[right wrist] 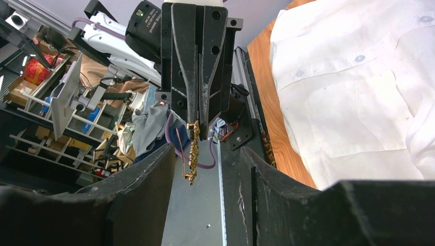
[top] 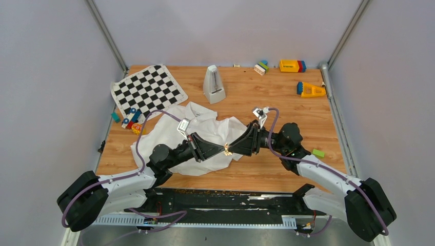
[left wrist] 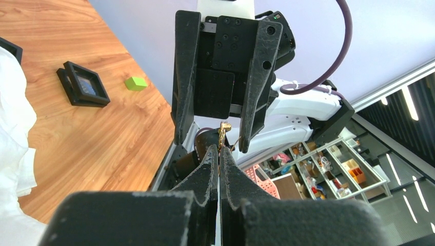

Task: Remove the brooch from the garment

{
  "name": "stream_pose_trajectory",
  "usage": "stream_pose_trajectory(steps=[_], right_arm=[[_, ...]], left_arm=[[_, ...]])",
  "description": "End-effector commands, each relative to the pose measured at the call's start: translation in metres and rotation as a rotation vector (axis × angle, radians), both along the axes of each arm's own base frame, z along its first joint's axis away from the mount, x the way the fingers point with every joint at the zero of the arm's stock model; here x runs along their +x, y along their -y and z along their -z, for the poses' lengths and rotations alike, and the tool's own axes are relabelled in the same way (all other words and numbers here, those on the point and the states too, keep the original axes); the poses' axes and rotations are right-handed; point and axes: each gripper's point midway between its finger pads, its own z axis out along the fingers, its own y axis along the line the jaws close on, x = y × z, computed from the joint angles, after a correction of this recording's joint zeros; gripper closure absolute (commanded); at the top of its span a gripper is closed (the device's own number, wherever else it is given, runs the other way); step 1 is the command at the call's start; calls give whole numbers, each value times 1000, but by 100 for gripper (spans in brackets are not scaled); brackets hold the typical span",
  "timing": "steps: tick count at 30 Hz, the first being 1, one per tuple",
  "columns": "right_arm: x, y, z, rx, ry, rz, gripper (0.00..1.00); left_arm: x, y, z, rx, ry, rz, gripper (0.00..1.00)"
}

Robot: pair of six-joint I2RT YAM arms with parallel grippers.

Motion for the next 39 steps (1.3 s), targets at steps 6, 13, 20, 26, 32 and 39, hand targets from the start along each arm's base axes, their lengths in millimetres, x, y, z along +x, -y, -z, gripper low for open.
stream_pose_trajectory(steps=[6, 13, 20, 26, 32, 39], right_arm=[[-1, -3, -10, -2, 65, 5, 50], [6, -5, -6, -35, 38, 41, 59], [12, -5, -2, -47, 11, 80, 67], [20, -5, 2, -71, -17, 116, 70], [21, -5, 3, -76, -32, 125, 71], [11, -7, 1, -68, -8, 53, 60]], left_arm=[[0, 0, -10, -27, 29, -4, 100], [0, 0, -10, -26, 26, -3, 100], [0, 1, -9, -22, 26, 1, 100], [-1, 1, -10, -23, 30, 3, 100], [-2, 1, -9, -23, 31, 6, 100], [-2, 0, -11, -25, 34, 6, 100]])
